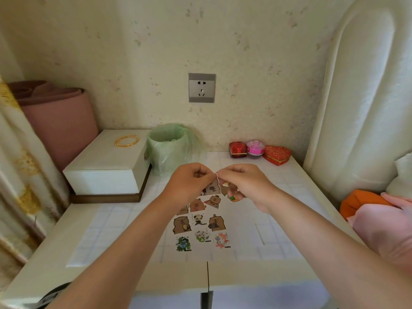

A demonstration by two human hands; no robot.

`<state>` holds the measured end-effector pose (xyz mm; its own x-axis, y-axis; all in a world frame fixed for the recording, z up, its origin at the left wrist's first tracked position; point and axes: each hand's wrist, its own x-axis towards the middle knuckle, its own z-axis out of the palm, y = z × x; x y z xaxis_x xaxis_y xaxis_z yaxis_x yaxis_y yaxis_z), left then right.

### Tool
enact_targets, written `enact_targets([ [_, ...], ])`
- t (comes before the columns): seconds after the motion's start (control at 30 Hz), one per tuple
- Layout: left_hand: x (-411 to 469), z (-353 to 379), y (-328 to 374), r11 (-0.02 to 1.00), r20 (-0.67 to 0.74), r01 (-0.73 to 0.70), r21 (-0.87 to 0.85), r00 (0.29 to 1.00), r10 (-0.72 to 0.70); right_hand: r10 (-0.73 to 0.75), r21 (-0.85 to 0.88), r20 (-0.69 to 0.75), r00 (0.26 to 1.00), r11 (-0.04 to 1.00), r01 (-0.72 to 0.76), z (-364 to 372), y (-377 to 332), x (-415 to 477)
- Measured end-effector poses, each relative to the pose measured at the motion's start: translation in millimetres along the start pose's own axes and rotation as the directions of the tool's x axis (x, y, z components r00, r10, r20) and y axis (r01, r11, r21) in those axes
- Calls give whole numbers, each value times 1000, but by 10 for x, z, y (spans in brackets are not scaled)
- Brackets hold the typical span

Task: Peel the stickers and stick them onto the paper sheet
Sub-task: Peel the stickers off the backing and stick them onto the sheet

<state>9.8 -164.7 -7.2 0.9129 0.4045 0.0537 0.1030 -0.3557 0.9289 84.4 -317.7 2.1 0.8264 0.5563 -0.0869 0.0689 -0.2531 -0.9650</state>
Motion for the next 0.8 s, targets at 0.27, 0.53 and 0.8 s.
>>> enact_targets([
  [0.27,4,-56,23,988,77,103,-116,993,-94,12,26,-54,998,1000,-11,36,6,63],
  [0.53,-23,-134,72,995,36,58,-80,998,-56,47,126,111,993,990,-61,0,-23,86],
  [0.8,-43,-167,81,999,53,25,-43,998,-23,-42,-49,68,997,998,45,35,-37,73],
])
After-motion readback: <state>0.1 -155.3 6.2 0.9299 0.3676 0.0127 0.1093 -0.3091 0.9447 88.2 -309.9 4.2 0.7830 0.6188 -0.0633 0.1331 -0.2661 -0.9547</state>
